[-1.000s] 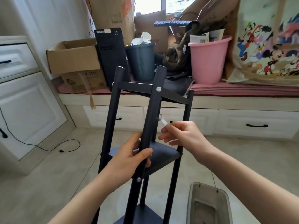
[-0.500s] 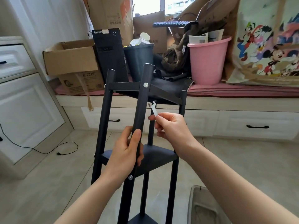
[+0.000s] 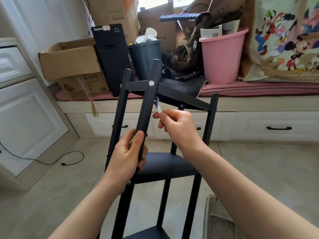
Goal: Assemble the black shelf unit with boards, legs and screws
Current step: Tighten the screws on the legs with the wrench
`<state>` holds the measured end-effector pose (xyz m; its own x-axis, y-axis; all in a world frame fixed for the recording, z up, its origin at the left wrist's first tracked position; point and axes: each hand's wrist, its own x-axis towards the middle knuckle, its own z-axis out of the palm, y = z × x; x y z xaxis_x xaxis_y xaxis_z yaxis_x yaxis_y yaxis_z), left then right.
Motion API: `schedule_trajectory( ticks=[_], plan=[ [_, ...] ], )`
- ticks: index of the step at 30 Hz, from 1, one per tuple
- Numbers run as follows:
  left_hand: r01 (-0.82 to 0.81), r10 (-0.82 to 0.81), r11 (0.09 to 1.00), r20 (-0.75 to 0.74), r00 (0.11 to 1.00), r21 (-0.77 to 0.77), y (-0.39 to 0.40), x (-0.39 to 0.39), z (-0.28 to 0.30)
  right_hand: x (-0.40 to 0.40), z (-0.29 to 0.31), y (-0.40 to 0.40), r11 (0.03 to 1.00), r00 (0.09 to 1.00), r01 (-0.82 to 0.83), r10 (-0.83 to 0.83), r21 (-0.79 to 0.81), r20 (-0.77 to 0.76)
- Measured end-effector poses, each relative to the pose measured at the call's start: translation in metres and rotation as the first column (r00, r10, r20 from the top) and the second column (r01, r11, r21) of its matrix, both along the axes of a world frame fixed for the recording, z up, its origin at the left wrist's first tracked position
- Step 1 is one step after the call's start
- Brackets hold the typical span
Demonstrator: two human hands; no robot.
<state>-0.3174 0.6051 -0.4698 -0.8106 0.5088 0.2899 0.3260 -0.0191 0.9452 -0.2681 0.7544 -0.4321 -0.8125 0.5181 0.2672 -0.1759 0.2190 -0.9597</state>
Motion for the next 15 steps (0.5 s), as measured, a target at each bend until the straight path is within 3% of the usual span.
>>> schedule_trajectory(
  ticks=[5, 15],
  plan=[
    [-0.071, 0.072, 0.997, -0.114, 0.991, 0.014, -0.006, -0.005, 0.006, -0.008, -0.003, -0.004, 0.999, 0.999, 0.045, -0.046, -0.021, -0.017],
    [-0.136, 0.146, 0.986, -0.096, 0.985, 0.096, -0.013, -0.002, 0.003, -0.018, 0.0, -0.015, 0.998, 0.999, 0.037, -0.038, -0.051, -0.025]
  ],
)
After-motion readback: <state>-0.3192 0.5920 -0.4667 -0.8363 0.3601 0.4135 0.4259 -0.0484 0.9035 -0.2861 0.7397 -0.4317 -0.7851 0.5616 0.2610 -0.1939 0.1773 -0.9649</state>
